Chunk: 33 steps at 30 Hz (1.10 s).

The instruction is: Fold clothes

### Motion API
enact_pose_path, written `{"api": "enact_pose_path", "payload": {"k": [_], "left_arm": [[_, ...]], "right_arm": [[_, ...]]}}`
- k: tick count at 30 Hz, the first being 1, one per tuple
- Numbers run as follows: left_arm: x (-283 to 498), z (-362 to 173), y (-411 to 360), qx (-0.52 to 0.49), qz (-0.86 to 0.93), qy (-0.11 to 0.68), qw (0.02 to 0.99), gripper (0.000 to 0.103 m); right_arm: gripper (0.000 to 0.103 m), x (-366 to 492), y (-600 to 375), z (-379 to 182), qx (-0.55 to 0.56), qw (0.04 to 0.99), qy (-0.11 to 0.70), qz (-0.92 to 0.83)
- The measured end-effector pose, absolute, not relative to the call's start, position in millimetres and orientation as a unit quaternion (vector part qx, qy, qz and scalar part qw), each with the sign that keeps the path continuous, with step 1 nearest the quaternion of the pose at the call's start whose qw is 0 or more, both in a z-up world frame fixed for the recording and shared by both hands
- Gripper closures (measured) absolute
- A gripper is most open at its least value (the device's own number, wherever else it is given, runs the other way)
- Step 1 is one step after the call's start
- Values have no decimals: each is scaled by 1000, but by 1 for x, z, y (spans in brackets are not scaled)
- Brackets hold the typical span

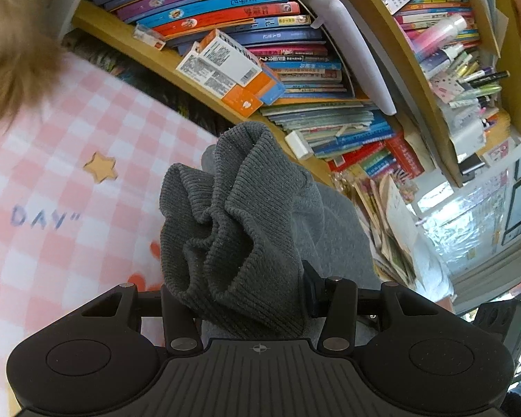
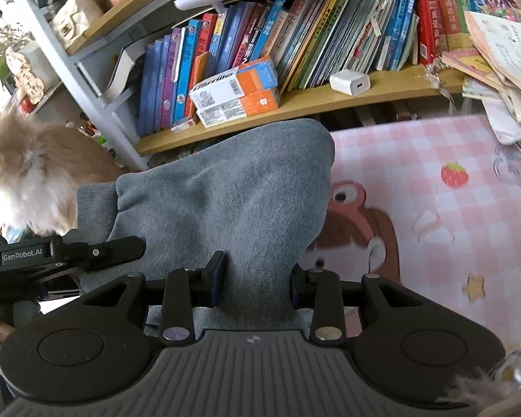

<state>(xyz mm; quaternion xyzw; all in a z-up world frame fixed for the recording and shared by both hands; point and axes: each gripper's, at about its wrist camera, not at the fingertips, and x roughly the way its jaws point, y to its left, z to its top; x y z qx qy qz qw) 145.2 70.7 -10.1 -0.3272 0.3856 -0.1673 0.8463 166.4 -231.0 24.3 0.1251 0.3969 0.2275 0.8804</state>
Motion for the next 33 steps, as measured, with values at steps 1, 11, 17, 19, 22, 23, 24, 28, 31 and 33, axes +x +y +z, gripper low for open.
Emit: {"api": "enact_pose_path", "payload": {"k": [1, 11, 17, 19, 22, 23, 24, 28, 31, 33], "left_arm": [[152, -11, 70, -326, -166, 384, 848, 57], [217, -19, 62, -313, -152, 368, 862, 57], [240, -31, 57, -305, -146, 374, 864, 57], [244, -35, 56, -306, -142, 377, 863, 57], [247, -40, 56, -305, -136, 380, 863, 57], [248, -42, 57, -305, -135, 380, 863, 57], [248, -43, 58, -306, -134, 379, 863, 57], [249, -48, 61, -314, -128, 378, 862, 56], [250, -52, 62, -320, -120, 379, 860, 55], [250, -55, 62, -323, -113, 380, 859, 52]], "right_arm": [[71, 174, -232, 23, 125, 881, 396, 229], [71, 245, -228, 10, 120, 885, 382, 237], [71, 269, -230, -6, 125, 884, 386, 233], [71, 274, -230, -10, 126, 882, 390, 232], [71, 278, -229, -17, 125, 880, 394, 233], [71, 279, -229, -18, 125, 881, 393, 234], [71, 280, -228, -20, 124, 881, 392, 235], [71, 283, -228, -23, 124, 882, 386, 240], [69, 285, -228, -25, 123, 883, 384, 241], [68, 287, -229, -28, 126, 882, 385, 241]]}}
